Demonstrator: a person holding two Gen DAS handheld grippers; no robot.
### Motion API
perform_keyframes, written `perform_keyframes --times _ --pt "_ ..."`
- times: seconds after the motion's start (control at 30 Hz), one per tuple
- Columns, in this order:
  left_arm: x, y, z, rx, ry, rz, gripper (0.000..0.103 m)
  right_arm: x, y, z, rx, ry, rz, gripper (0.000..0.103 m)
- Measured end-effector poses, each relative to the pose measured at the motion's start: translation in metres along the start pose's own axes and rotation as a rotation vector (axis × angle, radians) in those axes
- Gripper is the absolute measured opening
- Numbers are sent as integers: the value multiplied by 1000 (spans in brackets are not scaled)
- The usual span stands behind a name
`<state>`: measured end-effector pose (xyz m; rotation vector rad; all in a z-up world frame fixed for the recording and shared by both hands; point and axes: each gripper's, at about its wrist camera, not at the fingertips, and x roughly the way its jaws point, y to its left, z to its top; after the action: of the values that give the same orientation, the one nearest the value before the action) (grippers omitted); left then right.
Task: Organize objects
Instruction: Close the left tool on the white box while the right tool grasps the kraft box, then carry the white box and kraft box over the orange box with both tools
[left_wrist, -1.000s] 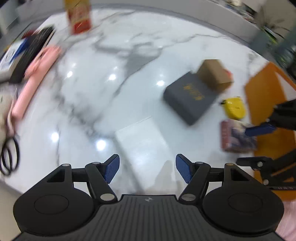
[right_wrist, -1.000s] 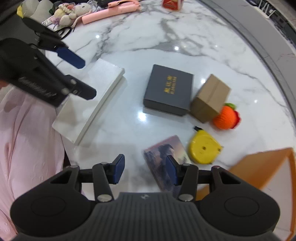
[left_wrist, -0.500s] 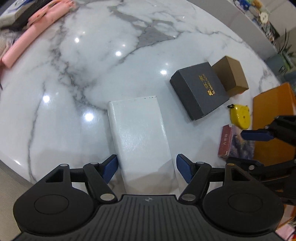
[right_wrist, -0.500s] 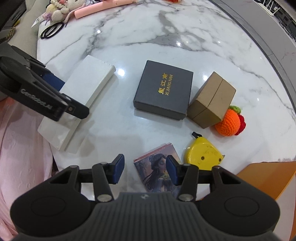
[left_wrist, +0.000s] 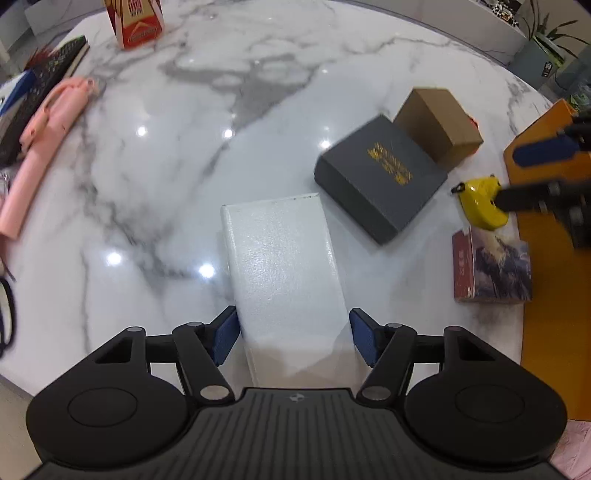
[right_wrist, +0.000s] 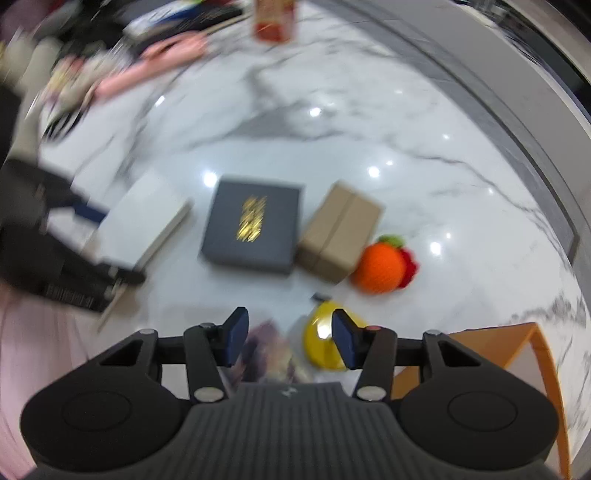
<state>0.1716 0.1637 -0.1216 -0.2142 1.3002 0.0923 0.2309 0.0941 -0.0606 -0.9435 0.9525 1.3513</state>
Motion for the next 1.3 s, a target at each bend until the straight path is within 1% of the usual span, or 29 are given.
perform_keyframes --times 0.03,0.07,0.1,0.13,0.27,0.37,0.4,0.43,0.47,0.57,0.63,0.77,0.9,1.1,1.2,1.3 --pt "-2 -1 3 13 -11 2 75 0 -5 4 35 -11 -3 61" --pt "-5 0 6 26 -23 8 75 0 -10 9 70 -23 -9 66" --pt "-7 0 10 39 -36 18 75 1 -15 14 102 -42 -23 69" --pt "-11 1 13 49 -50 22 75 2 -19 20 126 -53 -32 69" --pt "-20 5 29 55 -96 16 74 15 -31 39 226 -61 -33 68" --pt "-25 6 37 65 -118 -1 74 30 -39 49 303 -42 -22 67" --pt "-27 5 39 71 -126 -4 74 36 -40 51 323 -33 -18 63" --pt "-28 5 40 80 -134 -3 74 40 -41 52 339 -26 -12 56" --pt "-30 4 39 93 -143 -1 74 44 -41 53 352 -19 -8 53" --pt "-32 2 40 111 -156 -4 74 53 -40 51 397 -17 2 53" --pt "-32 1 41 117 -150 -7 74 56 -37 49 420 -22 -25 49" --pt "-35 -8 40 143 -154 4 74 53 -30 41 437 -83 -65 49" --pt "-46 -22 38 175 -171 -4 74 43 -22 26 454 -149 -83 48" --pt "-72 -54 35 263 -219 -2 74 -5 -20 -1 454 -274 -52 48" --pt "-89 -77 34 328 -251 0 74 -32 -21 -15 458 -328 -25 48" --pt "-106 -103 33 422 -285 -1 74 -60 -25 -33 455 -370 -7 48"
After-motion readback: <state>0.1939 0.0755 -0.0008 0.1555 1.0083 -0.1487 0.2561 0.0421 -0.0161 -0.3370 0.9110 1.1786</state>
